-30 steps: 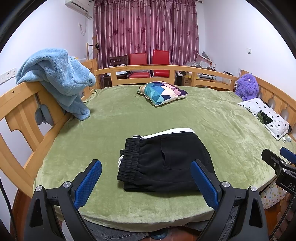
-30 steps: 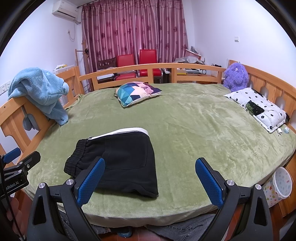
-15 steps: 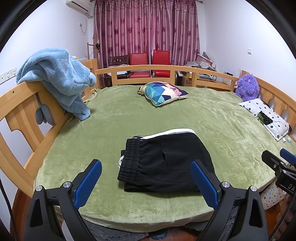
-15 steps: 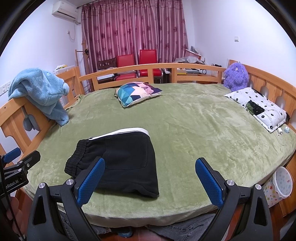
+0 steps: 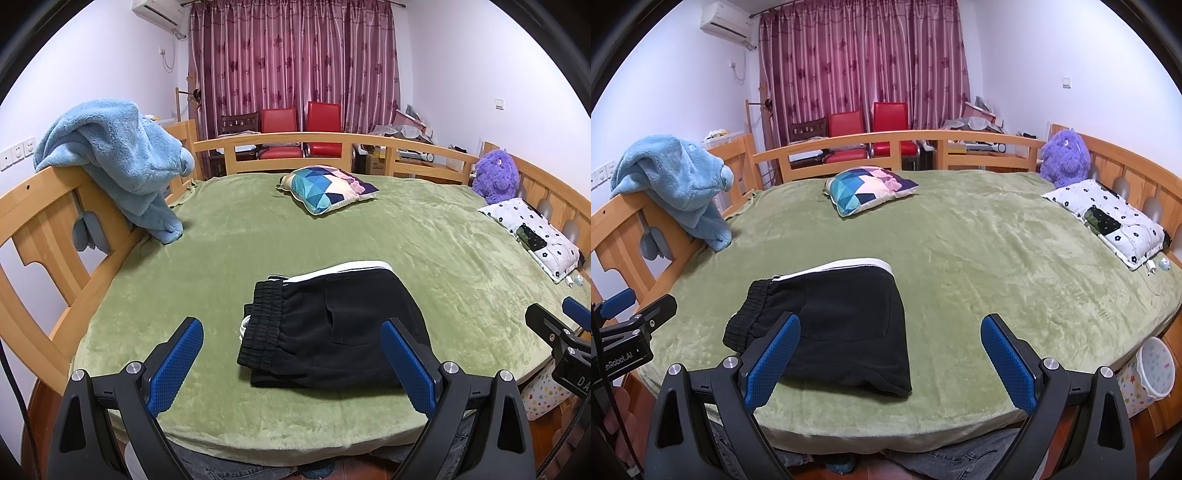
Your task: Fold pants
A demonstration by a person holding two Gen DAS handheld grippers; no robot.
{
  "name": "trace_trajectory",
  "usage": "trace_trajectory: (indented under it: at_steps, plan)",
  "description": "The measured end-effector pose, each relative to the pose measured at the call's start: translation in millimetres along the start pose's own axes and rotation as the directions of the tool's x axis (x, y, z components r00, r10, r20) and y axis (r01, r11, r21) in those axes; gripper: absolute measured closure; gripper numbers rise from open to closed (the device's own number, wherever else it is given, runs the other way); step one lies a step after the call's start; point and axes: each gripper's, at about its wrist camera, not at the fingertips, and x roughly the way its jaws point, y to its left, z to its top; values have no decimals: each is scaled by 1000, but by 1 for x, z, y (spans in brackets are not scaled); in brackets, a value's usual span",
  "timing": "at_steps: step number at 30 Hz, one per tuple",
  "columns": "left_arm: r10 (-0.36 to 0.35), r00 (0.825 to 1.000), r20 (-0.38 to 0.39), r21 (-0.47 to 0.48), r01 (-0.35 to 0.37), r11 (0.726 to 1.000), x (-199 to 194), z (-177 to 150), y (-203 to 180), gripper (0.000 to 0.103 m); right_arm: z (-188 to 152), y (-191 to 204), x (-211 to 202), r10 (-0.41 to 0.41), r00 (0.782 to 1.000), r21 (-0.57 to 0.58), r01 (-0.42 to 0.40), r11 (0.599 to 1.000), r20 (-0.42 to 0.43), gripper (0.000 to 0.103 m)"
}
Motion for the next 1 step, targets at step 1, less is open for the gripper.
trace_trajectory:
  at_steps: [1]
  plan:
    - [1,1000,0,2,-1,1000,1,1,0,5,0,0,1,0,1000,-1,0,1000,0,6]
